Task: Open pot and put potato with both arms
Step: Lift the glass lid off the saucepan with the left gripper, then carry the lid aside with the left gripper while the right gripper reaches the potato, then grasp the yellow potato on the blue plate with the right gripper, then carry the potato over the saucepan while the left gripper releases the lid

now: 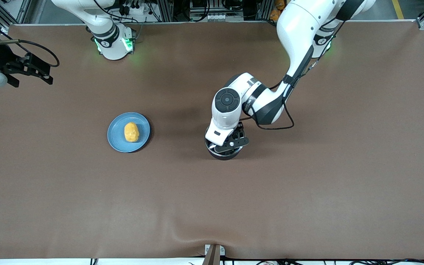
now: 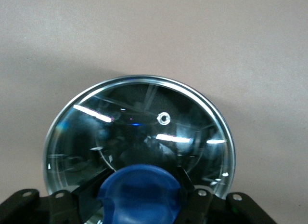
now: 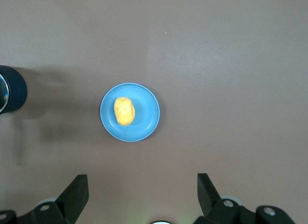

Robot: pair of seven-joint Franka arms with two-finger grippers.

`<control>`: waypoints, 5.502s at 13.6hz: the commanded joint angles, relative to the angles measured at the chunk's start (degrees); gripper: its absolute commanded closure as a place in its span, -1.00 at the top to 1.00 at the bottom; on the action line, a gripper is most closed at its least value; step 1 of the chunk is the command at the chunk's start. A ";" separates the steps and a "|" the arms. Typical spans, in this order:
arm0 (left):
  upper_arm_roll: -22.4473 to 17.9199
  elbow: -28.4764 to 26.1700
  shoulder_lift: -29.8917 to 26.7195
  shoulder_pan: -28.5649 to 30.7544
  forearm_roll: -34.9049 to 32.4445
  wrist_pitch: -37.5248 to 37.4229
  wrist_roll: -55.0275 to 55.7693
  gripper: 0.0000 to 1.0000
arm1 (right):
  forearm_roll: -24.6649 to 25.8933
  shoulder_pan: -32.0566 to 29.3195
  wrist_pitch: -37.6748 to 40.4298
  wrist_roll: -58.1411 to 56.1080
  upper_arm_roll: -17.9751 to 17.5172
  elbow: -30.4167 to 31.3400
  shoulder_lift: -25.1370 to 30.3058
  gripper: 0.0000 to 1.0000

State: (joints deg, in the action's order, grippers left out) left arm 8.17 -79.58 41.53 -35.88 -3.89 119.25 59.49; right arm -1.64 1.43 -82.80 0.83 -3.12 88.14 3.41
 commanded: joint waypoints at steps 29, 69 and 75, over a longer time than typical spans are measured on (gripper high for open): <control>0.18 -31.60 -25.03 34.21 5.12 10.80 -43.41 -0.30 | -0.73 1.99 -20.17 -5.40 -1.28 10.80 -20.46 1.00; 0.18 -15.18 -28.25 34.30 1.26 -13.13 -43.32 0.62 | -10.31 21.14 -23.19 23.30 -1.36 -13.74 -38.89 -1.00; -0.08 -5.69 -32.74 34.56 2.22 -26.50 -46.65 0.89 | -10.40 30.99 -28.98 34.59 -1.28 -25.12 -47.18 -1.00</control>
State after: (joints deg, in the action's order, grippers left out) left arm 8.03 -88.95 9.25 -1.61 -1.56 97.24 14.77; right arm -11.15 30.56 -111.49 34.33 -4.89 67.44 -41.03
